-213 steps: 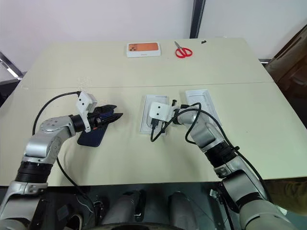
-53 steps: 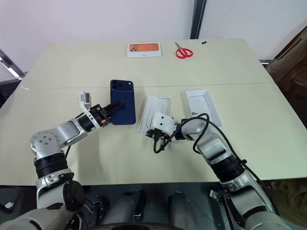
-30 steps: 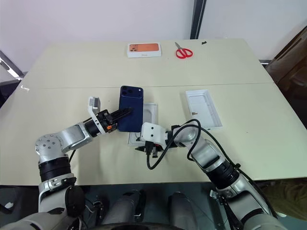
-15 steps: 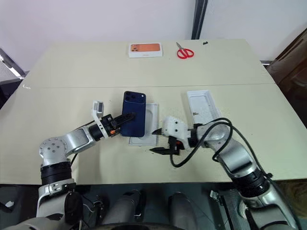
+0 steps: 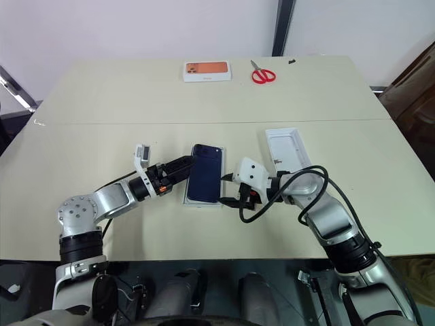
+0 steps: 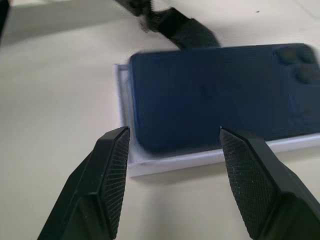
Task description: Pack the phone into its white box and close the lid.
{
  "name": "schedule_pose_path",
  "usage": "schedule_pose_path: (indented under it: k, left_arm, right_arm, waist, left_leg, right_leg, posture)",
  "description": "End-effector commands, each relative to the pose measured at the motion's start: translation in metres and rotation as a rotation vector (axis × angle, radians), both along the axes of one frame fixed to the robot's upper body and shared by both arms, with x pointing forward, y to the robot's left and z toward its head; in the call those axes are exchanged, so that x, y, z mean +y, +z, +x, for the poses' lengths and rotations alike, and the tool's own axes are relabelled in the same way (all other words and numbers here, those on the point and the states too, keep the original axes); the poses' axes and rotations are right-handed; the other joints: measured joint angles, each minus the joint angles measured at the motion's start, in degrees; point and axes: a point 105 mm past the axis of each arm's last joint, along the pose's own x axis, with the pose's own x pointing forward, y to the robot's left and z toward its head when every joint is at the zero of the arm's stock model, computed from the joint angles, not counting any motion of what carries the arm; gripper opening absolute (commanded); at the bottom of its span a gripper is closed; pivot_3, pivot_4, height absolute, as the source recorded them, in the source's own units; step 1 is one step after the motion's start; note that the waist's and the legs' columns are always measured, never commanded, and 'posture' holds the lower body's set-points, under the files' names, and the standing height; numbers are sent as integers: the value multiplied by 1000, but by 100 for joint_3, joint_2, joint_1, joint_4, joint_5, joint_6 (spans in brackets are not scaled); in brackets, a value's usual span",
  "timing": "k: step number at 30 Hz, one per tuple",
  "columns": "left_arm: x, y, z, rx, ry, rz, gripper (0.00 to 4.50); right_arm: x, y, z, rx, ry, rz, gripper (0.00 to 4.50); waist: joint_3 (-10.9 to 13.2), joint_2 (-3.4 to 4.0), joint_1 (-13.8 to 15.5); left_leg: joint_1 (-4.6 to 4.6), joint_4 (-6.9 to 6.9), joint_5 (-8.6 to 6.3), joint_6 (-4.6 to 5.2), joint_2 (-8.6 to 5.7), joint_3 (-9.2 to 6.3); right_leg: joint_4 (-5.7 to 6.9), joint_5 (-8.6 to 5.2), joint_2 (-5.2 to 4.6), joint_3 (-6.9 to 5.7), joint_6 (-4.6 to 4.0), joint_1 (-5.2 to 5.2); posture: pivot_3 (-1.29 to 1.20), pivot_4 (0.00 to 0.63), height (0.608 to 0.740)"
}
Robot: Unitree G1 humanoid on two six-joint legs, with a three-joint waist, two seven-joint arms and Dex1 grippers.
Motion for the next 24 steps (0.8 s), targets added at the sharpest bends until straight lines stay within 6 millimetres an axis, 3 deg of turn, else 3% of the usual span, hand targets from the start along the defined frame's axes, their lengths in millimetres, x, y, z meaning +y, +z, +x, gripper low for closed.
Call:
schedule_pose_path:
  k: [1,10,16,20,23,24]
  left_arm:
    - [3,10,-1,-51,-4,13,4345]
    - [7,15,-7,-90,-26,52,4345]
    - [26,20,-6,-179,-6,163,4345]
    - [40,14,7,-248,54,297,3088]
    - [37,12,13,-287,49,336,1580]
    - [34,8,14,-292,31,352,1033]
  right_arm:
    - [1,9,4,-47,-1,18,2988]
    - [1,9,10,-60,-18,26,2988]
    - [-1,11,14,-29,-47,67,2988]
    - [-6,12,21,-34,-89,80,1648]
    - [-10,11,30,-62,-136,67,79]
    - [-12,8,34,-80,-155,41,0]
  waist:
    - [0,0,-7]
    - [0,0,-11]
    - [0,0,-19]
    - [-1,3,-12]
    - [-1,3,6]
    - [-1,3,1]
  left_leg:
    - [0,-2,0,0,0,0]
    - [0,-2,0,0,0,0]
    - [0,-3,0,0,1,0]
    - [1,-6,1,-1,1,1]
    - [1,-4,0,-1,-1,1]
    - [0,-5,0,-1,-1,1]
  right_leg:
    - [0,0,0,0,0,-1]
    - [0,0,0,1,0,-2]
    - [1,0,0,1,0,-3]
    - [0,0,0,2,-1,-4]
    - [-2,0,-2,1,-2,-1]
    - [-2,0,-2,1,-2,-1]
  posture:
    - [0,150,734]
    - [0,150,734]
    - [0,150,734]
    - [0,150,734]
    - [0,150,734]
    - [0,150,734]
